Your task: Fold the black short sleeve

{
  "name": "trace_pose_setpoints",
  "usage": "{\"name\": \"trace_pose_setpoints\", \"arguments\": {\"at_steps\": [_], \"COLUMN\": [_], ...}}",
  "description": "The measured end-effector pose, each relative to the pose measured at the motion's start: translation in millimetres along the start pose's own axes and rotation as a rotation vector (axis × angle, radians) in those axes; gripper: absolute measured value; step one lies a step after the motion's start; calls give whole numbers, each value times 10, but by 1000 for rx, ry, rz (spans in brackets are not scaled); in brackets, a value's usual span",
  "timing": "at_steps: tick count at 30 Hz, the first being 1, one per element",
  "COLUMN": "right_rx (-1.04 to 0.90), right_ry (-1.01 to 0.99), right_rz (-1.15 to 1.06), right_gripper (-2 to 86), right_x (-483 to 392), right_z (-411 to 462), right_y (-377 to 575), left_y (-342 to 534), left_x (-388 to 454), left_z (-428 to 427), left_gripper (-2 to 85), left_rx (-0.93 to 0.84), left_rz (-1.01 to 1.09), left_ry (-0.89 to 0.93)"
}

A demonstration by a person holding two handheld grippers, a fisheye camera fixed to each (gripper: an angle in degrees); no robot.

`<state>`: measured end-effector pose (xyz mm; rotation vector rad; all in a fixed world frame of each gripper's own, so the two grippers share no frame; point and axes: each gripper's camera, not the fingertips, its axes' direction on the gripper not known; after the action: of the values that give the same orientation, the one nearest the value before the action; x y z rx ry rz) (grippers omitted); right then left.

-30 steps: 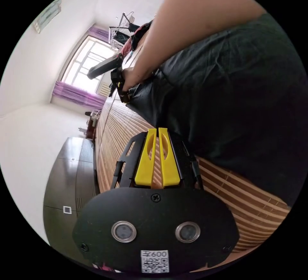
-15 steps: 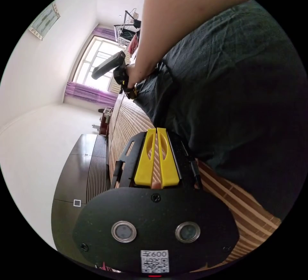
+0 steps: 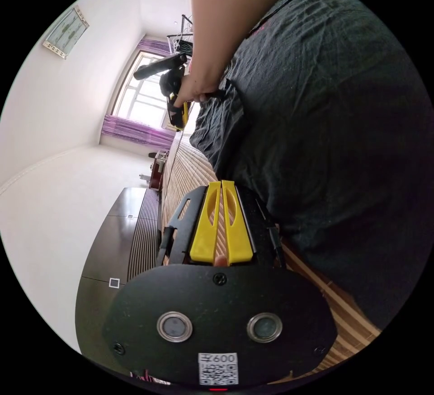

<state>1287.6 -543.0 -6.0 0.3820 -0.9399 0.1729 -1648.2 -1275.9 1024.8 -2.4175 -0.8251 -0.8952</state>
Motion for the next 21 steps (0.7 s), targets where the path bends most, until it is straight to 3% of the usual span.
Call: {"name": "trace_pose_setpoints", "arguments": {"at_steps": [3, 8, 11, 16, 21], "right_rx": [14, -437, -484, -596, -430], "right_ry": [27, -344, -331, -335, -350], "right_rz": [-2, -227, -383, -447, -383], "right_gripper": [-6, -8, -8, -8, -8], "right_x": [-110, -917, -1422, -1803, -1701], "right_z": [-199, -88, -353, -253, -464], "right_y": [-9, 306, 788, 1350, 1714], "left_y": [67, 188, 249, 342, 415], "left_x": [85, 220, 276, 352, 427], "left_z": [-5, -27, -43, -80, -117], "left_gripper": [11, 11, 11, 10, 10], "left_rx": [-1, -1, -2, -1, -8], "left_rz": [2, 5, 6, 7, 18], "left_ry": [-2, -7, -6, -6, -11]}}
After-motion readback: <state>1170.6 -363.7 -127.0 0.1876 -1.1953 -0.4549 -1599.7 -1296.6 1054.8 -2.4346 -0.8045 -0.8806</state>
